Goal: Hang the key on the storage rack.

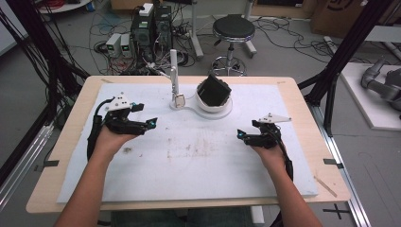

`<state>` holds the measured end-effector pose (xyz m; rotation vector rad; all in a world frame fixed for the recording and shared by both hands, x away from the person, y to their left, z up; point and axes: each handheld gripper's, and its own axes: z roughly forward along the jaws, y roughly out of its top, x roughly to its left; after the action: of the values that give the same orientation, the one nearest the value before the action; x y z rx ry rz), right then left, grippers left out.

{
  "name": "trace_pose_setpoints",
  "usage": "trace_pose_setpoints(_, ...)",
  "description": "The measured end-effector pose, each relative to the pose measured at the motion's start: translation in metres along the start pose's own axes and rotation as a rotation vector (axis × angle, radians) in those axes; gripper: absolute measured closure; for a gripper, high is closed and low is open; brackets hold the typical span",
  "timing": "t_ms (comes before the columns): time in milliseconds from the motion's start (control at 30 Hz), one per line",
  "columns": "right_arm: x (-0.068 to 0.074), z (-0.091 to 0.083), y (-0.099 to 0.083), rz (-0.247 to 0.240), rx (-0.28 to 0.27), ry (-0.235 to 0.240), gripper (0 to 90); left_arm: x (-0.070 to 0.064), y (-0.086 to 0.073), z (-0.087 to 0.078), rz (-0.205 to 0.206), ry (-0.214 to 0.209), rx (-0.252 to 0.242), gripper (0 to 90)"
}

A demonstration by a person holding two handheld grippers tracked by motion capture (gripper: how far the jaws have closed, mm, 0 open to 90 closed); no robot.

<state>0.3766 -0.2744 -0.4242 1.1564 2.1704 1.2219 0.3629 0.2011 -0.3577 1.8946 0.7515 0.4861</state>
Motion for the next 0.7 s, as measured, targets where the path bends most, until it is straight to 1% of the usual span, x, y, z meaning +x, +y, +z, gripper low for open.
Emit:
trace_pose_setpoints(133,0.000,0.000,0.000,0.003,0.004,0.000,19.9,-0.005,-0.014,-0.004,-0.015,-0.006,-0.006,21.4)
trace_pose_setpoints(267,0.000,0.000,0.000,0.005,0.002,-0.002,19.9,-0.010,-0.028,-0.006,-0.020,-0.006,0.012,21.5)
trace_pose_setpoints(333,0.000,0.000,0.000,0.005,0.003,-0.003,19.9,-0.013,-0.034,-0.006,-0.033,-0.002,0.014,21.4)
trace_pose_setpoints(433,0.000,0.000,0.000,0.006,0.001,-0.005,19.9,-0.016,-0.042,-0.007,-0.033,-0.009,0.032,21.4)
trace_pose_setpoints(500,-0.001,0.000,0.000,0.005,0.001,-0.004,19.9,-0.017,-0.045,-0.009,-0.033,-0.007,0.041,21.4)
trace_pose_setpoints(600,-0.001,0.001,0.000,0.007,0.007,-0.002,19.9,-0.018,-0.047,-0.012,-0.037,-0.013,0.033,21.4)
trace_pose_setpoints(700,-0.001,0.003,0.000,-0.001,0.005,-0.003,19.9,-0.018,-0.049,-0.013,-0.031,-0.017,0.036,21.4)
